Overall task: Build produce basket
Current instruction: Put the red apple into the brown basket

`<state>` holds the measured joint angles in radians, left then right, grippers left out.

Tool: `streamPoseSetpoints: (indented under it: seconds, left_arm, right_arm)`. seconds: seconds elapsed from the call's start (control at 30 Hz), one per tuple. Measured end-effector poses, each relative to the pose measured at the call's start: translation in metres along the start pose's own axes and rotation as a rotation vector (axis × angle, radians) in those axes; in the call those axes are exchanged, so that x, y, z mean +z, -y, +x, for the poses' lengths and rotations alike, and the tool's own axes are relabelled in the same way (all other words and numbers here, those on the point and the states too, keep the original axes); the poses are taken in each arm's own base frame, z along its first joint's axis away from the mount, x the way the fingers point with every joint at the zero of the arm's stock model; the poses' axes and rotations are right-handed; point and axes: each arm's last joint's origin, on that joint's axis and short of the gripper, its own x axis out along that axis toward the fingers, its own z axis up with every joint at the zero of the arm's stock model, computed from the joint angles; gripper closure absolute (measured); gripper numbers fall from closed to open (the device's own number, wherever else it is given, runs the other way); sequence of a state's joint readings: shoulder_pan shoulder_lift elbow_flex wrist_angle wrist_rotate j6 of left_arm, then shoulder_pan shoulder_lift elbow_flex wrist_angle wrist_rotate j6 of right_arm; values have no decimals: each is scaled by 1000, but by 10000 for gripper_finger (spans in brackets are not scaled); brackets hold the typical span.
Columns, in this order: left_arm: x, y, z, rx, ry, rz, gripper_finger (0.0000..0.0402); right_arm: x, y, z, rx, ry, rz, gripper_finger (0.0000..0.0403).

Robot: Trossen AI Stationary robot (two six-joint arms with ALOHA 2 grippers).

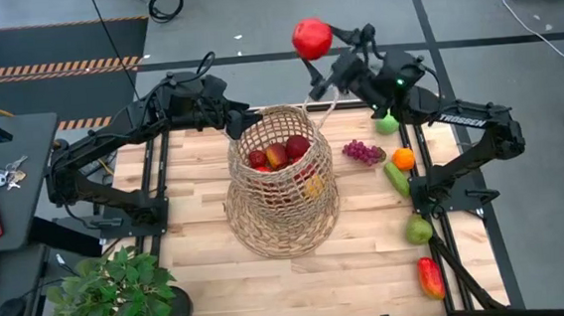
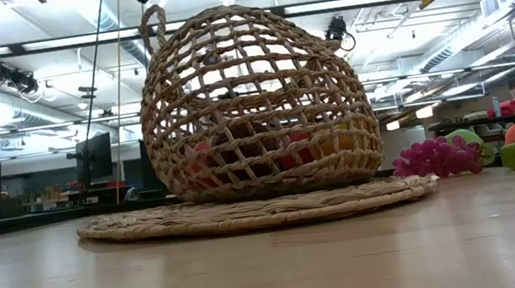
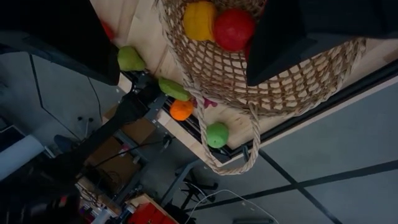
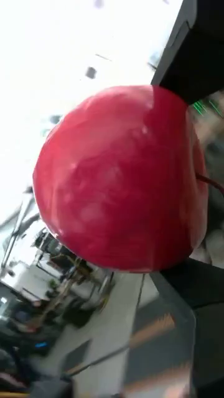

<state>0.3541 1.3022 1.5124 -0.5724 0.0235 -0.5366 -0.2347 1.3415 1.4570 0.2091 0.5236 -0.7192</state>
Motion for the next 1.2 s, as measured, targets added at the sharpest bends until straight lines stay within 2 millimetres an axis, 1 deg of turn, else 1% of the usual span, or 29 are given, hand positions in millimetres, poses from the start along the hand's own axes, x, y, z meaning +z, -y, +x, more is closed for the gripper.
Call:
streamPoseSetpoints:
  seconds: [0.17, 0.23, 0.4, 0.53, 0.63, 0.7, 0.93, 1.07, 1.2]
  left_arm:
    - [0, 0, 0, 0, 0, -71, 44]
    - [0, 0, 0, 0, 0, -108, 44]
    - [0, 0, 0, 0, 0, -103, 44]
    - [0, 0, 0, 0, 1, -102, 44]
    - [1, 0, 0, -4, 11, -100, 44]
    - [3, 1, 0, -12, 24, -95, 44]
    - [4, 1, 0, -18, 34, -95, 44]
    - [4, 1, 0, -18, 34, -95, 44]
    - [4, 1, 0, -17, 34, -96, 44]
  right_arm:
    - [-19, 2, 6, 32, -118, 497, 38]
    - [-24, 0, 7, 90, -153, 675, 38]
    - [-31, -3, 11, 273, -220, 1141, 38]
    - [-36, -6, 16, 386, -310, 1460, 38]
    - [-38, -7, 17, 401, -367, 1640, 38]
    - [-39, -8, 18, 394, -383, 1687, 38]
    - [-39, -9, 18, 396, -387, 1687, 38]
    - [-40, -11, 17, 419, -394, 1624, 38]
    - [-45, -24, 13, 459, -490, 1488, 38]
